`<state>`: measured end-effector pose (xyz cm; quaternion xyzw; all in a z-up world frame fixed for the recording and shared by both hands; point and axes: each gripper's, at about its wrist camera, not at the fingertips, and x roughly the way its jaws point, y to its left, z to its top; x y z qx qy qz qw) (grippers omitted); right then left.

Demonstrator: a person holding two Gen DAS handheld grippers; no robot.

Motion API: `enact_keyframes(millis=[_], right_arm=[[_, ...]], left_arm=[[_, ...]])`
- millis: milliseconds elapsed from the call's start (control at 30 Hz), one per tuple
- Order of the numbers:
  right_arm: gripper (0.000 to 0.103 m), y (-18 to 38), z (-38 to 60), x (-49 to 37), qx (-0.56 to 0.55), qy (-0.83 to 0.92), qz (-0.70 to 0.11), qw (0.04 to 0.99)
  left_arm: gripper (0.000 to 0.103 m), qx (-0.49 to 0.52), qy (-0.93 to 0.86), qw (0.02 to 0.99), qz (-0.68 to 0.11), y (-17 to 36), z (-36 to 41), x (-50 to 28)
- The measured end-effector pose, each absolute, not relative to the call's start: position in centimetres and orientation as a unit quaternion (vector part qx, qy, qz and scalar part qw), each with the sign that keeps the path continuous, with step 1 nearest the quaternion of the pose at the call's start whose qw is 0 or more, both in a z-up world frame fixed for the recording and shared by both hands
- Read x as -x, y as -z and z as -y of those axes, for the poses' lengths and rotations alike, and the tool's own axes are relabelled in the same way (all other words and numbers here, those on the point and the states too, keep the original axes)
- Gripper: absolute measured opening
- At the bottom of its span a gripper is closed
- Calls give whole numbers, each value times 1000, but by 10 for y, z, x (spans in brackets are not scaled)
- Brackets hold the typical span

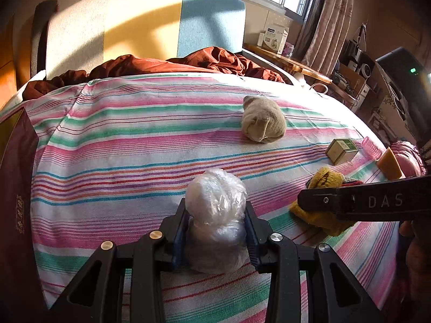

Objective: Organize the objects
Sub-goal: 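Hold the plastic bag with the left gripper while the right gripper grasps the yellow knitted sock, then carry the plastic bag into the gold tray and open the left gripper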

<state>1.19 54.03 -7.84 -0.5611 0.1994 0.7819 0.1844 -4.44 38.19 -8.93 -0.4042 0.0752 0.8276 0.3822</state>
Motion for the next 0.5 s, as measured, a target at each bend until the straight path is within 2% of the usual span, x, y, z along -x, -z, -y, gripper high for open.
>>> enact_keyframes(millis=[367, 500], right_arm=[[45, 78, -523, 1, 561, -800, -167, 133], [45, 76, -522, 2, 556, -803, -181, 112]], left_arm=[[36, 394, -837, 368, -98, 87, -378, 35], [36, 393, -840, 360, -102, 86, -369, 28]])
